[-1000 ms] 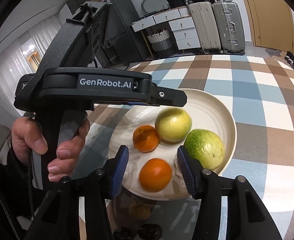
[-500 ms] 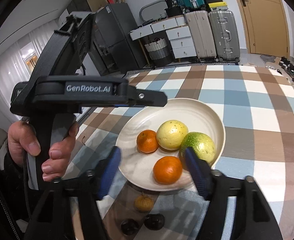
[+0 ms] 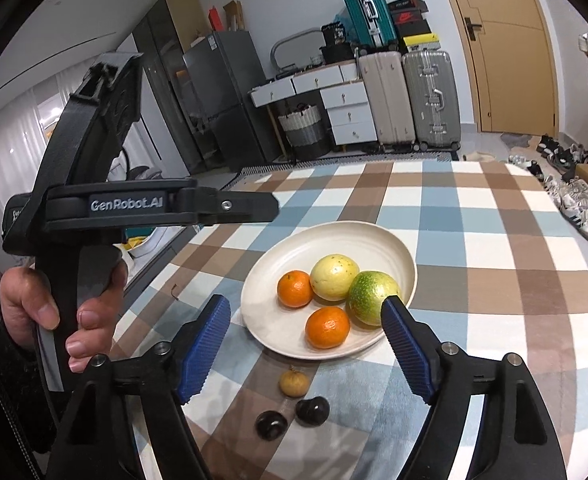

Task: Organize fruits
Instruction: 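Withdraw both grippers up and away from the plate, then lower the left gripper onto the small yellow-brown fruit and close it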

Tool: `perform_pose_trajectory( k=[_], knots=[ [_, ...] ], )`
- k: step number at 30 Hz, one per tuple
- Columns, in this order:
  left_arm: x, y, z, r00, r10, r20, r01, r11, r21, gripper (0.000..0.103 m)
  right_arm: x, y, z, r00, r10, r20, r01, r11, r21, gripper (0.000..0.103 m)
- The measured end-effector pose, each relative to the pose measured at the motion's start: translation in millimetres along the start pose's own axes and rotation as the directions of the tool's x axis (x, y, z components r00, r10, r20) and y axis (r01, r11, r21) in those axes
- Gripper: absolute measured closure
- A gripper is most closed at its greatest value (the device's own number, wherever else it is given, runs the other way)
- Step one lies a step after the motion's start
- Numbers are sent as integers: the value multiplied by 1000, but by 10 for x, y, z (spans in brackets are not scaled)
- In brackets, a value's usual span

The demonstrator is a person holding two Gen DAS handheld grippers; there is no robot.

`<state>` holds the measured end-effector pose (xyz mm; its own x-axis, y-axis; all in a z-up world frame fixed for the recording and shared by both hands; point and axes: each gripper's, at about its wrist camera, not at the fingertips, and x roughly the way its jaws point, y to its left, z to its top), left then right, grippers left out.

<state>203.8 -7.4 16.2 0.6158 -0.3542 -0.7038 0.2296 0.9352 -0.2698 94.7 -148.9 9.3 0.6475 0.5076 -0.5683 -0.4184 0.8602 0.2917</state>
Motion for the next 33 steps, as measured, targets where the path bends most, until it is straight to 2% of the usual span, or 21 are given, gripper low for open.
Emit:
perform_pose_trajectory(
  k=[4,6,14,22,24,26,33],
  knots=[
    [-192,-62,-167,1000,-1,-1,1,1000,5,29,-174,75,-20,999,-13,34,14,1000,-15,17],
    [-285,-96,-262,1000,2,3,-2,1000,6,22,-259,113,-33,998,-31,54,32,999,-18,14],
    [-601,-139,-629,1000,-6,7,6,1000,-13,18,-584,283,-99,990,-64,124,69,997,-35,6],
    [-809,-117,-960,1000,-8,-10,8,1000,-21,14,-782,444,-200,988,-68,139,76,995,-59,5],
    [-841,-101,-1035,1000,-7,-13,7,1000,-26,6,-812,463,-229,988,-67,139,76,995,-61,4],
    [-873,-92,-1118,1000,-14,-13,13,999,-34,2,-834,473,-259,988,-70,135,78,995,-58,4],
    [-870,-83,-1389,998,-25,-59,24,999,-26,1,-906,495,-385,989,-84,121,91,994,-60,3]
  ],
)
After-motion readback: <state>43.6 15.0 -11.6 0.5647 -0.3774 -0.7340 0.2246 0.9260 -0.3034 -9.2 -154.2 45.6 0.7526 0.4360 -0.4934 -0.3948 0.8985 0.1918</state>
